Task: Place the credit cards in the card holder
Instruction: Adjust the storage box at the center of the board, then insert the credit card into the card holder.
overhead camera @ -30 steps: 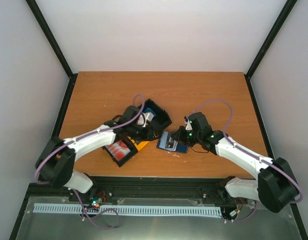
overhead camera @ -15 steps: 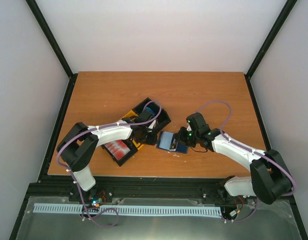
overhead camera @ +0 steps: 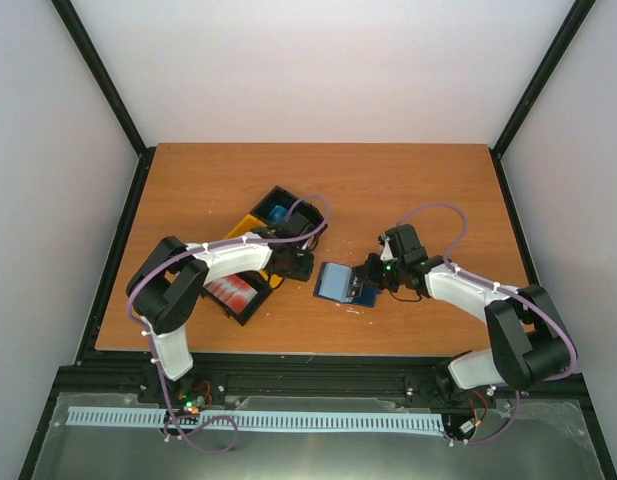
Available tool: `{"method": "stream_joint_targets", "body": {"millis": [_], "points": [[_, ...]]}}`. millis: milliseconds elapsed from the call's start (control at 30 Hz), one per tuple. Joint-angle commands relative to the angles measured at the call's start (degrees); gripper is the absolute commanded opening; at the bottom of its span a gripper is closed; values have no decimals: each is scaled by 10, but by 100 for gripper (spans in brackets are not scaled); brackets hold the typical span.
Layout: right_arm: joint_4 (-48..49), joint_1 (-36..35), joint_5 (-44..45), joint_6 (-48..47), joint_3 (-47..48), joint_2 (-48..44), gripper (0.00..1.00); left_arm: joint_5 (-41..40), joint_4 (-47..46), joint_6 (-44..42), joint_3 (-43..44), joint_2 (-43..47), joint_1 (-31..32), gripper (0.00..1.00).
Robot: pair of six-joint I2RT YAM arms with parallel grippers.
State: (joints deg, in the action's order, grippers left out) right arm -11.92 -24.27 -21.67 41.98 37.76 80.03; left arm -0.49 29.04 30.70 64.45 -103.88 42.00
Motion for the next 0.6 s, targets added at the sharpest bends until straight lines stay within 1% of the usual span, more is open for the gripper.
{"method": "stream_joint_targets", "body": {"millis": [0,100,200,300,400,567], "points": [[66,8,-42,10,-30,10,3,54,-38,-37,-11,24,-32,37],[81,8,-47,23,-34,20,3,138,-77,-31,-29,49,-35,48],[107,7,-52,36,-42,33,3,196,-103,-14,-41,48,-35,51],[131,8,-61,53,-53,43,3,214,-112,-11,-44,35,-35,51],[135,7,-54,61,-57,47,3,227,-118,-16,-45,27,-35,51],[150,8,-43,82,-69,52,3,225,-113,-20,-44,7,-35,51]]}}
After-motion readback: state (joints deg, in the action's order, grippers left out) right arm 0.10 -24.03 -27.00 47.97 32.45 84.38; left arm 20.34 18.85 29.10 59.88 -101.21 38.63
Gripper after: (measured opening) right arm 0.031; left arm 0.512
